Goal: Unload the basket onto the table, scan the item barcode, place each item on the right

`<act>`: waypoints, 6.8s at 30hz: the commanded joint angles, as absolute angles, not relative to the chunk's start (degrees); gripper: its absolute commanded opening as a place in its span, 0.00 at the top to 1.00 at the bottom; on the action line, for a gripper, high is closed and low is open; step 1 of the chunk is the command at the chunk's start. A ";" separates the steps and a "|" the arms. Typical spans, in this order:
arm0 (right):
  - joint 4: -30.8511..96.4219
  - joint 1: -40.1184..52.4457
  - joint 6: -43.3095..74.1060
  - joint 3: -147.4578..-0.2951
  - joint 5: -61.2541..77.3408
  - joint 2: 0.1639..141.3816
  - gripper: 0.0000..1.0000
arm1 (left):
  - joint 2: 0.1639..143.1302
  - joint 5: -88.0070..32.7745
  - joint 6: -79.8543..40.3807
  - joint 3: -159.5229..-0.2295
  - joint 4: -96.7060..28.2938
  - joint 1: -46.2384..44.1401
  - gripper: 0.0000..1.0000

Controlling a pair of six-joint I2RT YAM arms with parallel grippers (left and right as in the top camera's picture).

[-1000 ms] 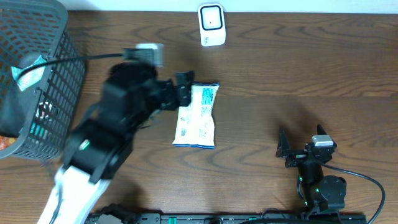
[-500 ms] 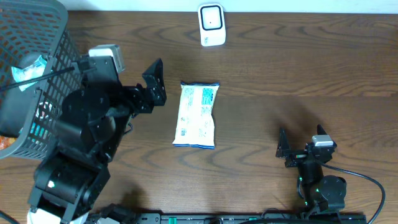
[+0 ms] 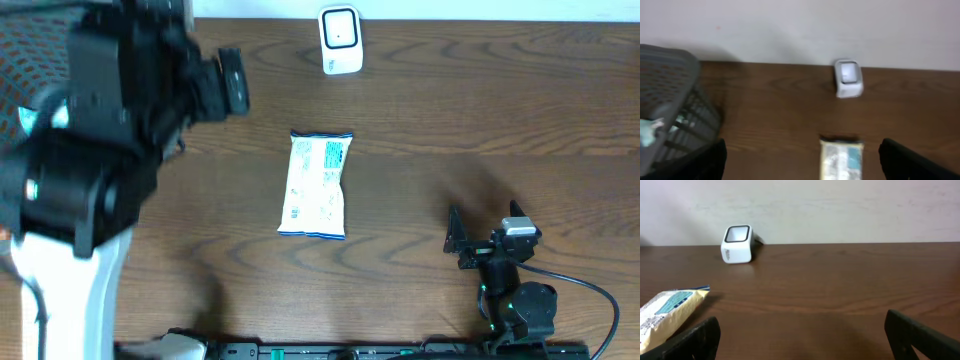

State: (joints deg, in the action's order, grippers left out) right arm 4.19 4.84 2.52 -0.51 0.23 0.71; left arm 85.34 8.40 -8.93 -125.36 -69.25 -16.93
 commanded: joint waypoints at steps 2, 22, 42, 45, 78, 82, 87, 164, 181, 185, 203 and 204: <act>4.29 5.30 2.09 -0.30 0.34 0.38 0.01 | 89.86 17.10 -6.63 -129.51 -68.95 -11.75 0.03; 4.29 5.30 2.09 -0.30 0.34 0.38 0.01 | 90.59 25.08 -10.72 -119.17 -70.26 20.25 0.02; 4.29 5.30 2.09 -0.30 0.34 0.38 0.01 | 93.51 24.25 -12.71 -114.76 -53.32 25.04 0.02; 4.29 5.30 2.09 -0.30 0.34 0.38 0.01 | 96.53 24.23 -12.51 -114.76 -50.89 26.09 0.02; 4.29 5.30 2.09 -0.30 0.34 0.38 0.01 | 128.31 20.99 38.13 -114.69 -42.26 30.04 0.04; 4.29 5.30 2.09 -0.30 0.34 0.38 0.01 | 130.37 19.29 42.24 -114.65 -41.08 30.04 0.05; 4.29 5.30 2.09 -0.30 0.34 0.38 0.01 | 132.81 12.51 43.97 -114.65 -38.26 30.04 0.05; 4.29 5.30 2.09 -0.30 0.34 0.38 0.01 | 137.93 9.87 54.00 -114.52 -40.66 32.18 0.32; 4.29 5.30 2.09 -0.30 0.34 0.38 0.01 | 141.78 7.18 53.74 -114.52 -36.10 32.23 0.49; 4.29 5.30 2.09 -0.30 0.34 0.38 0.01 | 142.30 5.50 53.25 -114.52 -36.14 32.18 0.87; 4.29 5.30 2.09 -0.30 0.34 0.38 0.01 | 130.63 5.52 24.10 -114.56 -37.67 28.56 0.93; 4.29 5.30 2.09 -0.30 0.34 0.38 0.01 | 128.84 5.52 21.37 -114.56 -37.98 28.34 0.93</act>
State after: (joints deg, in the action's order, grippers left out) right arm 4.19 4.84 2.52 -0.51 0.23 0.73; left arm 135.48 7.25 33.98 -115.00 -37.45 29.41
